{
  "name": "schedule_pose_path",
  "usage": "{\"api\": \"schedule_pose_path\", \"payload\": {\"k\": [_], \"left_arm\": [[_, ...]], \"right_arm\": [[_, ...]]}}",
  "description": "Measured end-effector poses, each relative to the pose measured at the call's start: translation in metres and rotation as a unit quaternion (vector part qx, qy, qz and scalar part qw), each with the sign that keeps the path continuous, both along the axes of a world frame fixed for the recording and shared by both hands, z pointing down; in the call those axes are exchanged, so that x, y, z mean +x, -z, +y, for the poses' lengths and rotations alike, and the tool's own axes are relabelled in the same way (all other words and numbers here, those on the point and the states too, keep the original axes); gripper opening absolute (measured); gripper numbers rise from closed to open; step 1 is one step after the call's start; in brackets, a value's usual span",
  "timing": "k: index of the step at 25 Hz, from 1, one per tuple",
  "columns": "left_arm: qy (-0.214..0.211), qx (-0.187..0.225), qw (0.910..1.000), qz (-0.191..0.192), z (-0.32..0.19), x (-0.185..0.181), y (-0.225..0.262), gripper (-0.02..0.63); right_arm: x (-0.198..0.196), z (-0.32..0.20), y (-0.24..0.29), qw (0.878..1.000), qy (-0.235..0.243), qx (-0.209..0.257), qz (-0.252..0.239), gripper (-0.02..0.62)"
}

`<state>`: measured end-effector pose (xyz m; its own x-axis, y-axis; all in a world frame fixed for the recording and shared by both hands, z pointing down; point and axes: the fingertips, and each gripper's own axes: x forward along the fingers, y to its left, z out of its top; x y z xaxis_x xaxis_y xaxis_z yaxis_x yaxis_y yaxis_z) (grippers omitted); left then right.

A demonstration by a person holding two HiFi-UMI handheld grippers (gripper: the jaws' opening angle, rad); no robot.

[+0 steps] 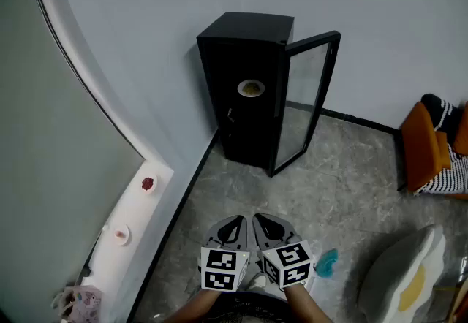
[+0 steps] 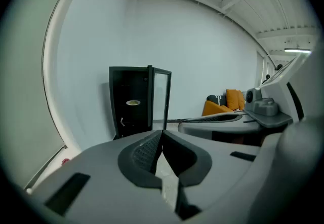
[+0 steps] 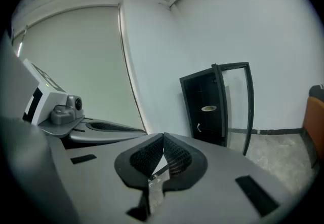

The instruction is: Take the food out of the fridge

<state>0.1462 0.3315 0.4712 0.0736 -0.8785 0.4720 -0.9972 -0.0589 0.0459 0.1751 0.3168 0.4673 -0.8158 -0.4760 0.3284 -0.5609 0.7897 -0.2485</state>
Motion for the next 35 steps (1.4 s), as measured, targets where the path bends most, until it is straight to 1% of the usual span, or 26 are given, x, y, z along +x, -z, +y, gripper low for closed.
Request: {"api": "schedule_pose_path", "payload": {"k": [6, 9, 14, 18, 22, 26, 30, 35], "left_arm": [[0.002, -0.005, 1.0, 0.003, 0.002, 0.0, -0.004, 0.014], [-0.001, -0.005, 1.0, 0.008, 0.0, -0.002, -0.003, 0.014], [-0.014, -0.019, 0.9995, 0.023, -0.014, -0.007, -0.008, 0.014], [-0.017, -0.018, 0.9994, 0.025, -0.029, -0.017, -0.011, 0.014], [-0.025, -0.023, 0.9987, 0.038, -0.05, -0.03, -0.015, 0.014], [-0.037, -0.026, 0.9979, 0.047, -0.084, -0.051, -0.014, 0.014], [-0.046, -0.022, 0.9975, 0.049, -0.116, -0.073, -0.009, 0.014], [-0.056, -0.022, 0.9969, 0.051, -0.145, -0.101, -0.004, 0.014]], "right_arm": [[-0.002, 0.003, -0.001, 1.0, 0.005, -0.001, -0.001, 0.021], [-0.005, 0.002, -0.003, 1.0, 0.009, -0.002, 0.008, 0.021], [-0.009, -0.007, -0.008, 1.0, 0.015, -0.013, 0.02, 0.021], [-0.018, -0.02, -0.013, 0.999, 0.022, -0.021, 0.025, 0.021], [-0.035, -0.037, -0.018, 0.999, 0.03, -0.03, 0.026, 0.021], [-0.057, -0.068, -0.017, 0.998, 0.031, -0.036, 0.028, 0.021], [-0.079, -0.099, -0.011, 0.999, 0.026, -0.038, 0.029, 0.021], [-0.108, -0.129, -0.006, 0.999, 0.017, -0.045, 0.023, 0.021]]}}
